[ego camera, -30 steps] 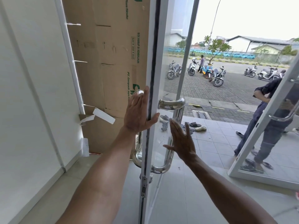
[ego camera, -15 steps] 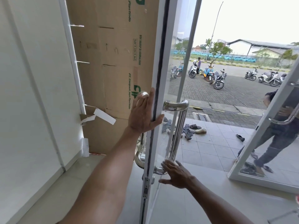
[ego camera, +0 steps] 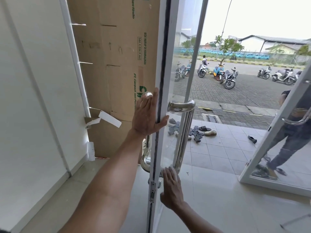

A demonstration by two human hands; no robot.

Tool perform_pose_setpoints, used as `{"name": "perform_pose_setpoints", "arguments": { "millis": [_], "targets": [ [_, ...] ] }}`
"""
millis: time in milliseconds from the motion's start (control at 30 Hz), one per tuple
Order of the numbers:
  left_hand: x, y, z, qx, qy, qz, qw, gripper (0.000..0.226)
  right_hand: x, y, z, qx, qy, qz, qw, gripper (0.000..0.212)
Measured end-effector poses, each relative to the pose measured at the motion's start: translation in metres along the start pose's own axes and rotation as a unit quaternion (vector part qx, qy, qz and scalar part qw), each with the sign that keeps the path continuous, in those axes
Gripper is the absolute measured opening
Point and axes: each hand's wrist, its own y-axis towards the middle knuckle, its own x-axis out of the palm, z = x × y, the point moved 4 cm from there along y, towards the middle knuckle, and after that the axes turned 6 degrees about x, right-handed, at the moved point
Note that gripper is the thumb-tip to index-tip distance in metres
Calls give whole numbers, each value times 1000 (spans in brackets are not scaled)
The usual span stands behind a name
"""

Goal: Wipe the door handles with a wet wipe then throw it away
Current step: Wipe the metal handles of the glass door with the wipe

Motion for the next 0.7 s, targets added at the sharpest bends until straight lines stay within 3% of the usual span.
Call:
{"name": "perform_pose_setpoints", "arguments": {
  "millis": [167, 233, 367, 433, 500, 600, 633, 700],
  "targets": [
    [-4, -3, -4, 3, 5, -2, 1000, 90, 3, -2, 2, -51, -70, 12, 996, 101],
    [-4, -4, -6, 0, 9, -10, 1000, 91, 1, 1, 22, -33, -85, 19, 996, 107],
    [-7, -4, -9, -12, 6, -20, 1000, 92, 7, 1, 49, 69, -33, -74, 994, 104],
    [-7, -5, -10, -17, 4, -25, 1000, 92, 20, -6, 46, 63, 17, -97, 993, 102],
    [-6, -5, -10, -21, 3, -25, 999, 92, 28, -14, 35, 35, 135, -100, 985, 100],
    [-6, -5, -12, -23, 6, -25, 999, 91, 28, -20, 9, 42, 324, -87, 941, 92],
    [-7, -5, -12, -24, 6, -26, 999, 91, 26, -18, 0, 61, 407, -78, 908, 88],
    [-7, -6, -13, -25, 6, -29, 999, 91, 27, -12, -12, 114, 573, -61, 809, 72]
  ]
}}
